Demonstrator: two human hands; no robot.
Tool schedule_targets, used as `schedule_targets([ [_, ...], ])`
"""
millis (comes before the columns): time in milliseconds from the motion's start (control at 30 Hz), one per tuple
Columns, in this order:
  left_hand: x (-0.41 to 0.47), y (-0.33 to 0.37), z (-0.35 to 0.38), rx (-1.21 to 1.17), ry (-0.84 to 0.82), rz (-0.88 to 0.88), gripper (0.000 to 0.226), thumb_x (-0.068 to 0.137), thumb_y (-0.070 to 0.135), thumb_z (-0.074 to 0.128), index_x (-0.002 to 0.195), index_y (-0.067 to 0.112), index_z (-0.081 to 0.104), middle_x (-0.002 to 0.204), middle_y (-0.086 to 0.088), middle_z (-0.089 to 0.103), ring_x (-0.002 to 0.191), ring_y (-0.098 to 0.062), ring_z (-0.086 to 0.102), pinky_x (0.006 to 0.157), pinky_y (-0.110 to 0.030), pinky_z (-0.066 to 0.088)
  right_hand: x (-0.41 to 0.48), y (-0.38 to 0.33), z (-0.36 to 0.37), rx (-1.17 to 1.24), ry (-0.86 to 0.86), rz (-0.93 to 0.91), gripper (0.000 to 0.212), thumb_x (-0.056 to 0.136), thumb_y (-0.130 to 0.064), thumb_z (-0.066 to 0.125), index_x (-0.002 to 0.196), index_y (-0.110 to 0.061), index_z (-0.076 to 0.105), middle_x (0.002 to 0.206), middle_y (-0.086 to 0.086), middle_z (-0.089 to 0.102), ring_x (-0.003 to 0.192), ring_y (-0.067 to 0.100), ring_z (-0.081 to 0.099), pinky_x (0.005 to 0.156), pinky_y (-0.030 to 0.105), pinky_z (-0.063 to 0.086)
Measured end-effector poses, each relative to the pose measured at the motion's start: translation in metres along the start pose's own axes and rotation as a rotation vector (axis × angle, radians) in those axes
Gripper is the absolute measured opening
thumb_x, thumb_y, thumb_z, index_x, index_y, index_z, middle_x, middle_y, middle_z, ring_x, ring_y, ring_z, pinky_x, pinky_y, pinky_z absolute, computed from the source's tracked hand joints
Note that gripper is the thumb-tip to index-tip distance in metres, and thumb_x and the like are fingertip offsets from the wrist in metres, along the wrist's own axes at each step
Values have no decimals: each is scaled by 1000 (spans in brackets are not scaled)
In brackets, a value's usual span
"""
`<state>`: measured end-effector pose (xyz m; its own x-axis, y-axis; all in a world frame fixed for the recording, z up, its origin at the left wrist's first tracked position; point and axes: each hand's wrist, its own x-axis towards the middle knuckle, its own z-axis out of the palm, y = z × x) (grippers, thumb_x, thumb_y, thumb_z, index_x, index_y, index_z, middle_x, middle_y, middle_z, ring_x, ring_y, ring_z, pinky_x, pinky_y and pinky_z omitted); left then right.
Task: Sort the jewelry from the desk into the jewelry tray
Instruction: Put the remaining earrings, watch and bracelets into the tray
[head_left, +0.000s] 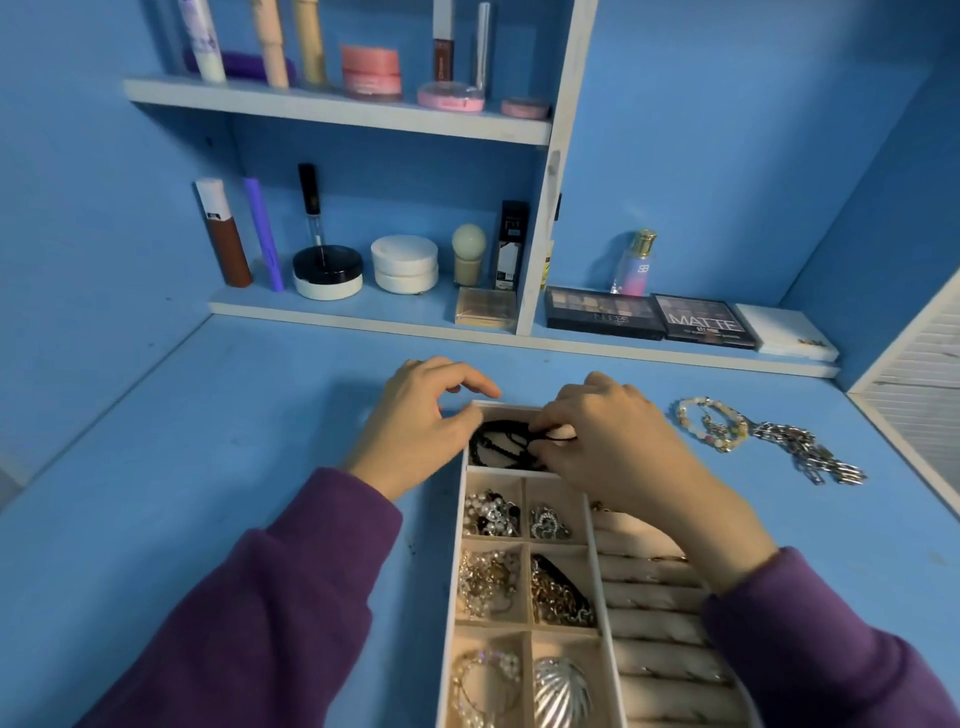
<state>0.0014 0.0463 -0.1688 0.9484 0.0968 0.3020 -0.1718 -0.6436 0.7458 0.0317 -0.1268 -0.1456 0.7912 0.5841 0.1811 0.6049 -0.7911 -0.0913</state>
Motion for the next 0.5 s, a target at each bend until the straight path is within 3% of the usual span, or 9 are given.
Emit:
schedule_targets([
  [100,-2,1,-3,15,-194,18,19,76,29,58,90,43,60,109,12,55,110,-7,36,90,-26,33,0,5,-1,-111,26,28,25,87,-29,51,107,-24,66,106,-1,62,109,22,44,86,34,34],
  [167,-3,-1,-2,34,-258,-1,27,74,27,58,92,47,54,115,14,50,113,-3,30,92,-24,28,-1,8,-1,-81,51,45,22,87,-28,52,103,-24,67,102,-1,61,107,21,45,81,31,33],
  [300,-3,-5,5,97,-214,-10,44,76,7,58,101,43,50,117,12,47,113,-4,27,92,-23,28,-2,25,-8,49,173,159,15,87,-25,55,97,-22,66,93,-1,61,100,20,48,68,28,32],
  [500,-2,-7,9,86,-171,-16,52,75,6,59,108,43,45,124,8,47,119,-8,28,93,-28,30,-9,83,-11,31,175,476,23,83,-24,60,104,-18,65,98,6,65,105,27,50,71,30,35],
])
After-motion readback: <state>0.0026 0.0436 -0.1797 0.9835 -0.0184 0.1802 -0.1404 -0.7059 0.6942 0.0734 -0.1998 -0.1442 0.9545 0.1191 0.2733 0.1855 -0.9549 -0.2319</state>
